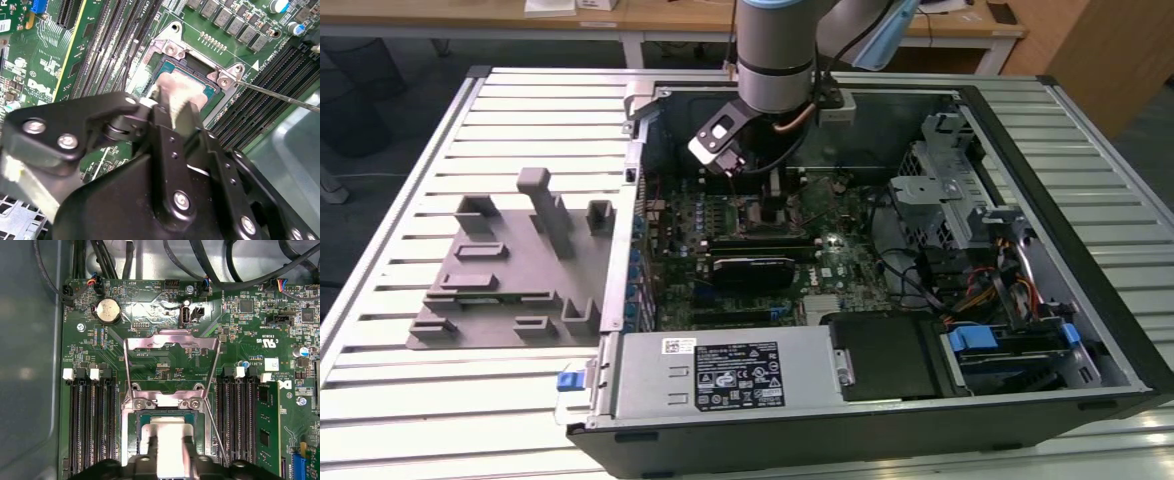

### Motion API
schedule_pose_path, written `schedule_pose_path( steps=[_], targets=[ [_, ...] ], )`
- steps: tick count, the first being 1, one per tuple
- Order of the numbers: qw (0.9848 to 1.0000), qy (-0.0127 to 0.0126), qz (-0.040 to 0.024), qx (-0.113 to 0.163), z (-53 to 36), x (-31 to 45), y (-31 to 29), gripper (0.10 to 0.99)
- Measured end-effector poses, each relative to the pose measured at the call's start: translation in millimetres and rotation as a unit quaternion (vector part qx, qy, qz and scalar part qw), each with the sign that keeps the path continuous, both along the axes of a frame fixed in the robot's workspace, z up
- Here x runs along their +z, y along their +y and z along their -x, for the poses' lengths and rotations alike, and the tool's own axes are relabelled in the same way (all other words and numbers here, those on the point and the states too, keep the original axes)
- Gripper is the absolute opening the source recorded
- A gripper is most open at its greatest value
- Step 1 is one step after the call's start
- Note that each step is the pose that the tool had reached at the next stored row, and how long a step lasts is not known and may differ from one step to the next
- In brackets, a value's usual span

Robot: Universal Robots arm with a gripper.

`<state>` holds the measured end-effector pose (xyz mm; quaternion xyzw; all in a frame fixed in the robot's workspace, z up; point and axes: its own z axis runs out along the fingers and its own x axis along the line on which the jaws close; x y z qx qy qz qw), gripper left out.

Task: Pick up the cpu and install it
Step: 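Place the cpu into insertion slot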

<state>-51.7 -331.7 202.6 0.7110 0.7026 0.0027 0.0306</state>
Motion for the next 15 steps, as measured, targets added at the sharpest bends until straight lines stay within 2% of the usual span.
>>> schedule_pose_path(
  steps=[2,3,5,10,12,15],
  targets=[
    [1.0000,0.0000,0.0000,0.000,0.0,0.0,0.0,0.243],
    [1.0000,0.0000,0.0000,0.000,0.0,0.1,0.0,0.243],
    [1.0000,0.0000,0.0000,0.000,0.0,0.2,0.0,0.125],
    [1.0000,0.0000,0.0000,0.000,0.0,0.4,0.0,0.106],
    [1.0000,0.0001,-0.0049,0.000,0.0,0.5,-0.1,0.106],
    [1.0000,-0.0001,-0.0058,0.000,0.0,-0.4,0.0,0.106]
  ],
)
